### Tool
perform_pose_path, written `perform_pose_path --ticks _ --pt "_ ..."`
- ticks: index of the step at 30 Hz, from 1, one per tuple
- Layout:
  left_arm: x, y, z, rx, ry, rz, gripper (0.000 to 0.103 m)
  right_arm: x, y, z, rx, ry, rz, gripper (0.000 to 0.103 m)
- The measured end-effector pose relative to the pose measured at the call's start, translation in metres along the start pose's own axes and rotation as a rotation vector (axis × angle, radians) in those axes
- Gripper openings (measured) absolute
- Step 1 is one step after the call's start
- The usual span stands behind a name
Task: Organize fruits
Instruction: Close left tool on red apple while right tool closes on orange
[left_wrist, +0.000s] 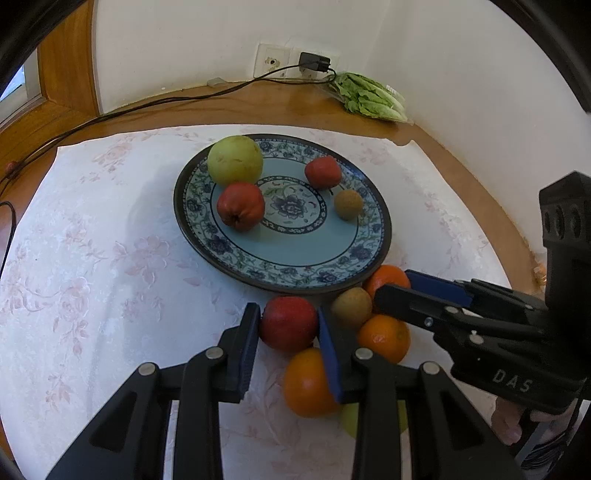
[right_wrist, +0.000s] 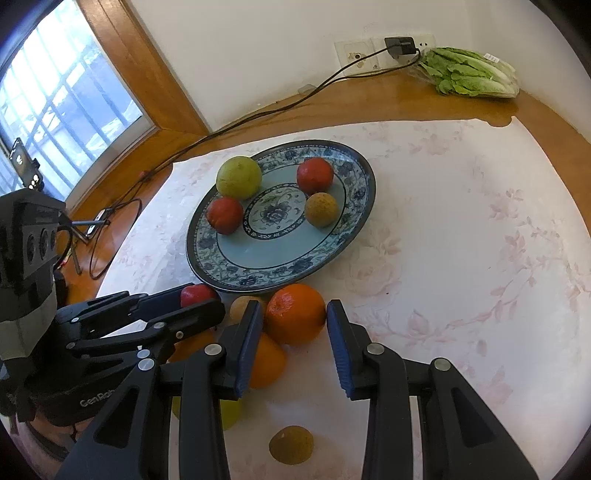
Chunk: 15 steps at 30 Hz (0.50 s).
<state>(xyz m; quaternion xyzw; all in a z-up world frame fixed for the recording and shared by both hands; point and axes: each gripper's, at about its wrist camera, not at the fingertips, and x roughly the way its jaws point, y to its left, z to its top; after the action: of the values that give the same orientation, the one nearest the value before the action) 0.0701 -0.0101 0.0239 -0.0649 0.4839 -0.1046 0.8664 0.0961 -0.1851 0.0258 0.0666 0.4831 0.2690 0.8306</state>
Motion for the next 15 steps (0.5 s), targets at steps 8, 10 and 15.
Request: perform_pose_path --ticks 8,10,15 --pt "-0.0047 -0.0003 0.0002 -0.005 -0.012 -0.004 0.033 0.0033 -0.0031 0.0016 0.025 -0.002 0.009 0.037" --pt "-0.0057 -0.0001 -0.0001 -0.009 -0.013 -0.003 0.033 0.0037 -0.0034 0.0015 0.029 -0.003 0.012 0.037" --pt "-0.0083 0.0006 -0.0004 -0.013 -0.019 -0.002 0.033 0.003 -0.0039 0.0007 0.031 -0.005 0.019 0.037"
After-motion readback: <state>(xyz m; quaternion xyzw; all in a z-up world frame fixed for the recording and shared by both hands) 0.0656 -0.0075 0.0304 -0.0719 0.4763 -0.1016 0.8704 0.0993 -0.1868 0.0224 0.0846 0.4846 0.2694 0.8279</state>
